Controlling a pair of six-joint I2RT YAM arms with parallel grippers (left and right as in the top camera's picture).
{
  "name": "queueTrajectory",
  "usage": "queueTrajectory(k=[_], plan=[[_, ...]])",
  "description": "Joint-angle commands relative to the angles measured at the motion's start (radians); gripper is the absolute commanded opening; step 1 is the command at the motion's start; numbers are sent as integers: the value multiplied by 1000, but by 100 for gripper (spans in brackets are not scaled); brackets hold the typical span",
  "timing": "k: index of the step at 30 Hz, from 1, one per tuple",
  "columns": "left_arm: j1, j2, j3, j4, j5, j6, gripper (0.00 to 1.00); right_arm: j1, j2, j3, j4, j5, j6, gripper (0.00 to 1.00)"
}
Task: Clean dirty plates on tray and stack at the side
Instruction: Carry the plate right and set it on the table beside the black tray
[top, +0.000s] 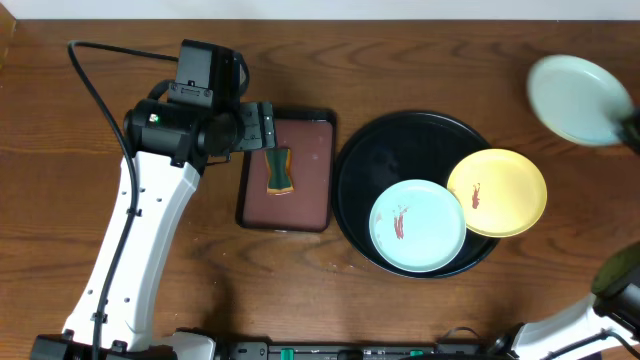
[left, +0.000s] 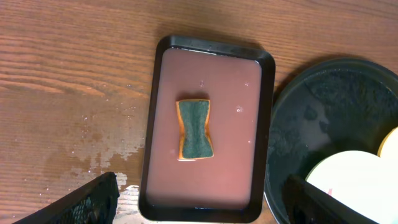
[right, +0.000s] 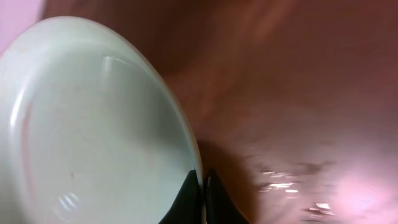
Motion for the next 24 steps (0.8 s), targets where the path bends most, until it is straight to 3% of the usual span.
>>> queueTrajectory(k=[1, 10, 19, 20, 24], plan=[[6, -3, 8, -2, 2, 9, 85, -66, -27, -87, -3, 176, -39, 1], [6, -3, 8, -2, 2, 9, 85, -101, -27, -317, 133, 244, -80, 1], [6, -3, 8, -2, 2, 9, 85, -101, -28, -338, 171, 259, -141, 5], [6, -3, 8, -2, 2, 9, 85, -101, -28, -338, 172, 250, -141, 7], [6, -3, 8, -2, 2, 9, 85, -101, -28, -337, 171, 177, -160, 33]])
